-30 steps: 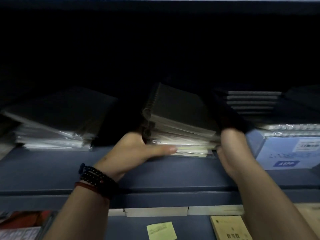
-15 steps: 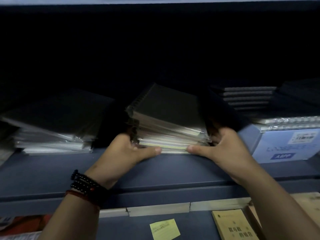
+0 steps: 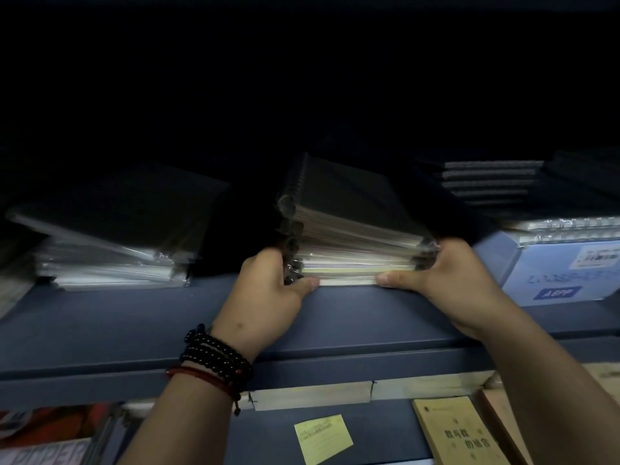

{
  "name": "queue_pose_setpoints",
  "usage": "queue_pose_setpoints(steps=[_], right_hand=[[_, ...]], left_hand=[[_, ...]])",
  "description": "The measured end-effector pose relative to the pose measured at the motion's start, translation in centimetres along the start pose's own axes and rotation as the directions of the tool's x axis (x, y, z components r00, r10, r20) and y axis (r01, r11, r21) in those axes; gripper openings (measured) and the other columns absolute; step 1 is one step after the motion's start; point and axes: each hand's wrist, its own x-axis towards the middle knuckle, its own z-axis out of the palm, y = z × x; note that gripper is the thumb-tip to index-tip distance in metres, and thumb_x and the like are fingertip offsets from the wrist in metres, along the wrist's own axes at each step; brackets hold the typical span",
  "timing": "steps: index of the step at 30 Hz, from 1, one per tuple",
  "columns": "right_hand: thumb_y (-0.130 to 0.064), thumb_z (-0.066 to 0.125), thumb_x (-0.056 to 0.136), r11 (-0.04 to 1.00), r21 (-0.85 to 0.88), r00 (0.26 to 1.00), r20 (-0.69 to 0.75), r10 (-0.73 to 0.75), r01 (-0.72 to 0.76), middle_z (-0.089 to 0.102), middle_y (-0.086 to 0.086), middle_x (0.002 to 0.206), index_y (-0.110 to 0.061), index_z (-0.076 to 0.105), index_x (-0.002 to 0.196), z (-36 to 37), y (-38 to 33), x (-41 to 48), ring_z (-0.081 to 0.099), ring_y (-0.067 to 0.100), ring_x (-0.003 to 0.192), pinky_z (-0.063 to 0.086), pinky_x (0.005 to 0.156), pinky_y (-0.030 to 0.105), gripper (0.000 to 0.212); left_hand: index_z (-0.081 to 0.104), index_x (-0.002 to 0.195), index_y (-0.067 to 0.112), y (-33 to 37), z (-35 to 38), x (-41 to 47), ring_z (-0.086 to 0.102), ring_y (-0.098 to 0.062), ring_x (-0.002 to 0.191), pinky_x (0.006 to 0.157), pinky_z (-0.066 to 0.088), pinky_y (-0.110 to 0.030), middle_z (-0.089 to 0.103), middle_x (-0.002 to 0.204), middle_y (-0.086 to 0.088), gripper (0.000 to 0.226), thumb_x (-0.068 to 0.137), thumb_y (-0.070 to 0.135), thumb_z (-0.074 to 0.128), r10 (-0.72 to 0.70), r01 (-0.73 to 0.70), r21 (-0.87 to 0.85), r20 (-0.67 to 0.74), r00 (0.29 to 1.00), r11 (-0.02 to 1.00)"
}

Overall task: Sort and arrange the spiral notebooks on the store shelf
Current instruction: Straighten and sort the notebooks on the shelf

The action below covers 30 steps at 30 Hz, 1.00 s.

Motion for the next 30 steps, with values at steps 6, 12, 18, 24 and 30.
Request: queue_pose_setpoints(steps=[6, 12, 18, 24, 30], right_hand=[[-0.016, 0.091, 0.067, 1.000, 0.025, 0.999, 0.050, -0.009, 0.008, 0.073, -0.010, 0.095, -0.020, 0.068, 0.104, 0.1, 0.0, 0.2, 0.069, 0.002, 0.083, 0.051, 0.068, 0.011, 0.044], [-0.008, 0.088, 0.065, 0.953, 0.303, 1.000, 0.018, 0.007, -0.012, 0.077, 0.007, 0.103, -0.001, 0.070, 0.109, -0.2, 0.5, 0.2, 0.073, 0.020, 0.100, 0.055, 0.096, 0.034, 0.048], [-0.012, 0.078, 0.082, 0.956, 0.293, 0.997, 0.074, 0.001, -0.023, 0.077, 0.001, 0.100, -0.001, 0.070, 0.108, -0.3, 0.6, 0.5, 0.072, 0.013, 0.099, 0.051, 0.096, 0.028, 0.029], [-0.004, 0.079, 0.080, 0.961, 0.275, 0.993, 0.120, -0.019, -0.015, 0.078, -0.003, 0.095, -0.004, 0.071, 0.106, -0.4, 0.9, 0.5, 0.074, 0.010, 0.092, 0.055, 0.081, 0.016, 0.028], [-0.012, 0.081, 0.082, 0.983, 0.185, 0.996, 0.080, -0.025, 0.010, 0.075, -0.014, 0.076, -0.012, 0.071, 0.091, 0.1, 1.2, 0.8, 0.070, -0.003, 0.073, 0.051, 0.071, 0.014, 0.013]], left_hand=[[0.062, 0.100, 0.018, -0.5, -0.1, 0.0, 0.070, -0.019, 0.099, 0.090, 0.058, -0.050, 0.071, 0.106, 0.000, 0.055, 0.069, 0.060, 0.076, -0.012, 0.015, -0.086, 0.034, 0.999, 0.996], [0.066, 0.104, 0.027, 0.1, -0.3, -0.6, 0.071, -0.013, 0.101, 0.094, 0.057, -0.044, 0.074, 0.108, 0.005, 0.054, 0.067, 0.063, 0.080, -0.004, -0.008, -0.206, -0.058, 0.998, 0.979], [0.072, 0.098, 0.025, 0.5, -0.4, -0.7, 0.071, -0.006, 0.101, 0.097, 0.056, -0.041, 0.076, 0.100, 0.012, 0.023, 0.081, 0.036, 0.083, 0.052, -0.071, -0.218, -0.089, 0.995, 0.973], [0.069, 0.112, 0.029, 0.2, -0.2, -0.6, 0.070, -0.009, 0.105, 0.099, 0.055, -0.043, 0.074, 0.108, 0.012, 0.046, 0.070, 0.048, 0.077, 0.057, -0.061, -0.178, -0.025, 0.998, 0.982], [0.068, 0.108, 0.019, -0.1, -0.1, 0.1, 0.072, -0.014, 0.103, 0.099, 0.055, -0.045, 0.076, 0.108, 0.004, 0.049, 0.062, 0.026, 0.084, 0.006, 0.015, -0.211, 0.097, 0.995, 0.977]])
